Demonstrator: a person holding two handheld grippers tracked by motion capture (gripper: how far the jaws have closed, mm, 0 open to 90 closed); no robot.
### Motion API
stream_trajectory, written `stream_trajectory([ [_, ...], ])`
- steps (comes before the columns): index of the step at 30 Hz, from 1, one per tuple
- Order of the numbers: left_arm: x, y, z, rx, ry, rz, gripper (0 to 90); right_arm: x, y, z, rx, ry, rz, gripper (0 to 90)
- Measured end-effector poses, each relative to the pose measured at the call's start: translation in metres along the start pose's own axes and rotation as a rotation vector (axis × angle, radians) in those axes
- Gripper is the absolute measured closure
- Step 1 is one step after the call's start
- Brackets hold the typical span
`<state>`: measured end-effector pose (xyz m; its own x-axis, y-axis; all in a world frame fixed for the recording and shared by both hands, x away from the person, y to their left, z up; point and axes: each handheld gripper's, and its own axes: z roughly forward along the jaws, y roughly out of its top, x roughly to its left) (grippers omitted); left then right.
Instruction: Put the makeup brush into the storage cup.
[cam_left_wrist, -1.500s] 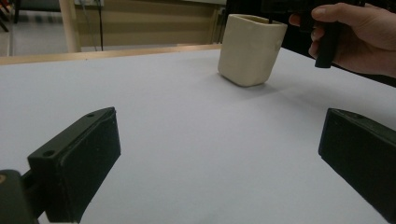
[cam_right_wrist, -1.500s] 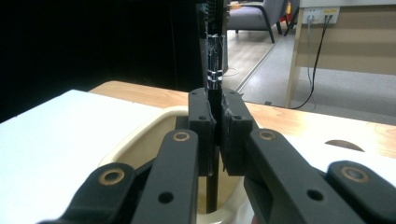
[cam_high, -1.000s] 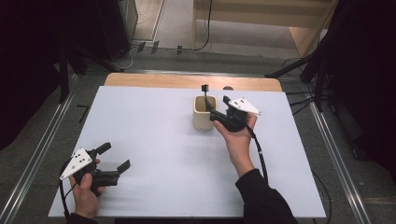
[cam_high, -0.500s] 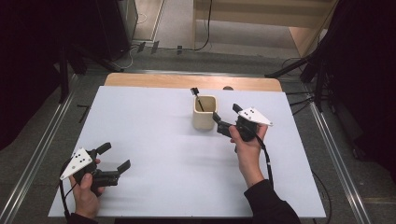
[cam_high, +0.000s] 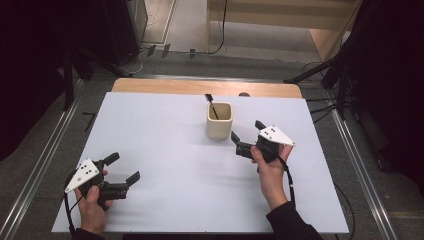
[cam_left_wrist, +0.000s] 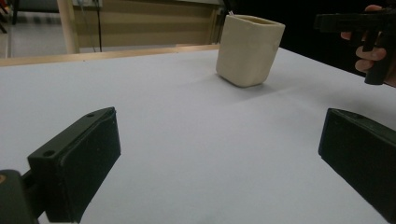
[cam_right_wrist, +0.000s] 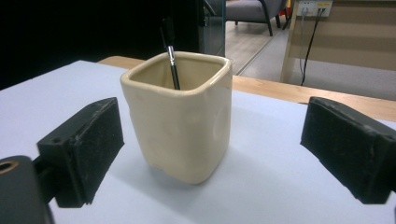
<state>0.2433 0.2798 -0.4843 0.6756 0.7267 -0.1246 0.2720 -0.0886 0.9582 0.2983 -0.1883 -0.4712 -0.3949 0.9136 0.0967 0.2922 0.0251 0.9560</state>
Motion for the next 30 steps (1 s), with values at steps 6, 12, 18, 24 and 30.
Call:
stream_trajectory([
  [6, 0.0, 0.0, 0.0, 0.003, 0.0, 0.003, 0.0, -0.003, -0.006, -0.01, 0.003, 0.005, -0.019, 0.0],
  [12, 0.0, 0.0, 0.0, 0.005, -0.002, 0.005, 0.0, -0.009, -0.018, -0.021, -0.002, 0.002, -0.015, 0.0],
  [18, -0.001, 0.0, 0.001, 0.005, -0.003, 0.007, 0.0, -0.017, -0.034, -0.034, -0.006, -0.01, 0.009, 0.0],
  [24, -0.001, 0.0, 0.001, 0.006, -0.005, 0.01, 0.0, -0.027, -0.041, -0.05, -0.005, -0.019, 0.032, 0.0],
  [30, -0.001, 0.0, 0.001, 0.005, -0.009, 0.013, 0.0, -0.032, -0.049, -0.067, 0.004, -0.03, 0.014, 0.0],
])
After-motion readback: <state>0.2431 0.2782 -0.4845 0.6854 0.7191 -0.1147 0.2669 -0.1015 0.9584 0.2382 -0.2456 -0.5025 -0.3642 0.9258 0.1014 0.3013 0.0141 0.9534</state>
